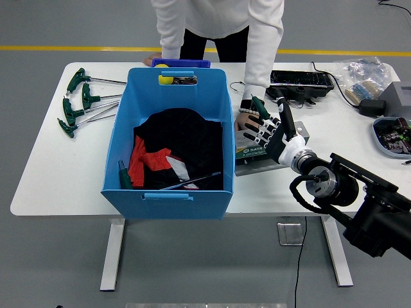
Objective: Lift tool from toolbox,place it in box,lift tool from toolbox,place it in box
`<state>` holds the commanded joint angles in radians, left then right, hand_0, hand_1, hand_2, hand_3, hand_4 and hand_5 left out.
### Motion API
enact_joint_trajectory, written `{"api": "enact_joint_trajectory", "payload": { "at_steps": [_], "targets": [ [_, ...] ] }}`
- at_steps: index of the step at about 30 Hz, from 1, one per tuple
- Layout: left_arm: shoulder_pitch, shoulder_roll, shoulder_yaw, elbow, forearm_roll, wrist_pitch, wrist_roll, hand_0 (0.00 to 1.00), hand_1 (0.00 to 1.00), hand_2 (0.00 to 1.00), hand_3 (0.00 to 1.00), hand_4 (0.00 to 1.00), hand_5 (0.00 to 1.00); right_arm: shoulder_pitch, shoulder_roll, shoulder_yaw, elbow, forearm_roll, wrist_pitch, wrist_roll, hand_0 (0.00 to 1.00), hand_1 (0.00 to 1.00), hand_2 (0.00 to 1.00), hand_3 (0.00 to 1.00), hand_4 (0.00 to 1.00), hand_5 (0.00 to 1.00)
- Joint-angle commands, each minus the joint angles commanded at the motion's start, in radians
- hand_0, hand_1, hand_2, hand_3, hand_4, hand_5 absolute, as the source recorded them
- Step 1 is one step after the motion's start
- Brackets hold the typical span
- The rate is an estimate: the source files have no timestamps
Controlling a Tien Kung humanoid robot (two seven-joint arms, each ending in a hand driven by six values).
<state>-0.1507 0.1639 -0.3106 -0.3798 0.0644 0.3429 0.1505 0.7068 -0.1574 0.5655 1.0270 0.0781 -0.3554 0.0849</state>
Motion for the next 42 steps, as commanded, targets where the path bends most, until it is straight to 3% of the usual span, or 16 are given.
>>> {"api": "enact_joint_trajectory", "payload": {
  "at_steps": [11,12,24,42],
  "targets": [
    [-0.002,0.004,-0.010,0.000,0.023,-0.001,0.007,0.799,0.777,0.798,0.810,0.629,0.998,0.023,0.024,-0.013,-0.006,0.010,-0.004,0.003,0.653,0.639,0.755,0.876,0.998,0.916],
    [-0.002,0.004,-0.010,0.000,0.023,-0.001,0.008,0.798,0.777,0.797,0.810,0.629,0.998,0.025,0.025,-0.013,-0.006,0.011,-0.004,0.004,0.645,0.638,0.750,0.832,0.998,0.909],
    [0.002,0.004,-0.012,0.000,0.028,-0.002,0.010,0.798,0.776,0.798,0.809,0.629,0.998,0.023,0.024,0.006,0.005,0.042,-0.014,0.022,0.664,0.650,0.753,0.778,0.998,0.904],
    [0.011,0.004,0.006,0.002,-0.008,-0.005,-0.007,0.800,0.777,0.799,0.808,0.628,0.998,0.033,-0.015,0.104,0.143,0.076,-0.038,0.048,0.699,0.662,0.746,0.769,0.998,0.888]
  ]
}}
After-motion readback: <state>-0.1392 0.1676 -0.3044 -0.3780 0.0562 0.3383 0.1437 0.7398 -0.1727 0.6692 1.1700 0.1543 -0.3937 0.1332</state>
